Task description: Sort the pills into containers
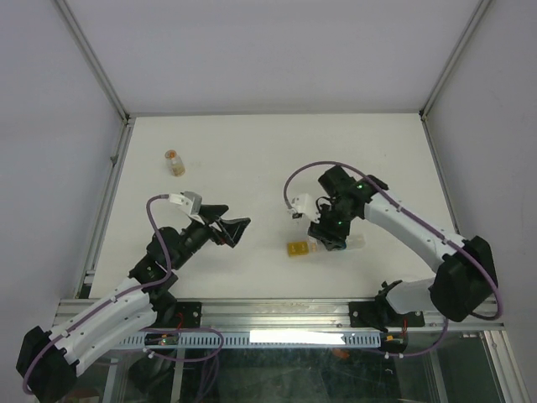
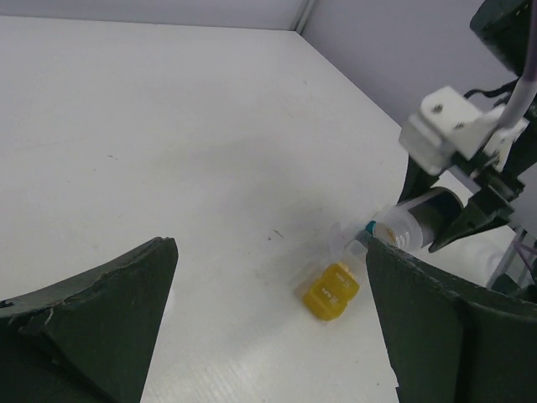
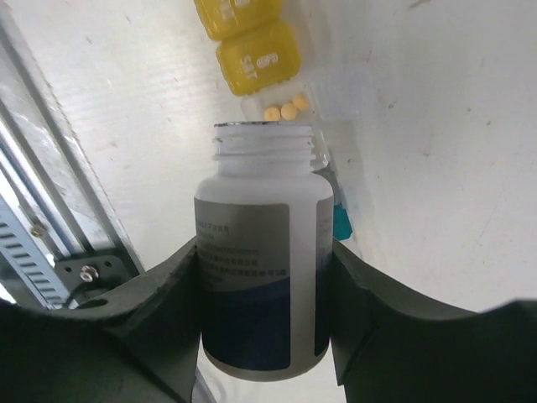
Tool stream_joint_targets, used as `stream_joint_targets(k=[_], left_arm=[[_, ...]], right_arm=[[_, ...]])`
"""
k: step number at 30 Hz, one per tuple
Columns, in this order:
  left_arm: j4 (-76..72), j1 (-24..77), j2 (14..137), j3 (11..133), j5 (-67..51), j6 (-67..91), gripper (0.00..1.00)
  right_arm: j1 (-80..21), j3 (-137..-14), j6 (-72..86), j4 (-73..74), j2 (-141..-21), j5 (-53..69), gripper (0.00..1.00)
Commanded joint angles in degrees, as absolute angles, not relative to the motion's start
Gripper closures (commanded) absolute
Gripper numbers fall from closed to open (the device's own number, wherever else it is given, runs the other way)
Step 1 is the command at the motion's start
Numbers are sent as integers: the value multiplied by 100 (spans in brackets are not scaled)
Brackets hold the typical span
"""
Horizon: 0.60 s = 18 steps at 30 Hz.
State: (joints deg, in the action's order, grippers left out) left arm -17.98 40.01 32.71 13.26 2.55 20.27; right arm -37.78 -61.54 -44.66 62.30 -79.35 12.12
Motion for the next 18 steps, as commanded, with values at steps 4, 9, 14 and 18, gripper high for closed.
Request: stream_joint_targets(k=[4,9,14,18], left_arm=[[-1649,3963,3928,1969,-475,2489,1],[-594,3958,4755,2653,-235,2820,1],[977,3982,5686,3405,679,3014,5],[1655,4209,6575,4064,1370,2915,13]], right_arm=[[-2575,-5850,-4316,4506,-6779,4866,100],[-1929,-5302,-2789,2066,-6310,7439,100],[-1890,-3971,634,-2813,-5732,7754,100],[-1750,-3845,155,-2040,-5304,7517,100]])
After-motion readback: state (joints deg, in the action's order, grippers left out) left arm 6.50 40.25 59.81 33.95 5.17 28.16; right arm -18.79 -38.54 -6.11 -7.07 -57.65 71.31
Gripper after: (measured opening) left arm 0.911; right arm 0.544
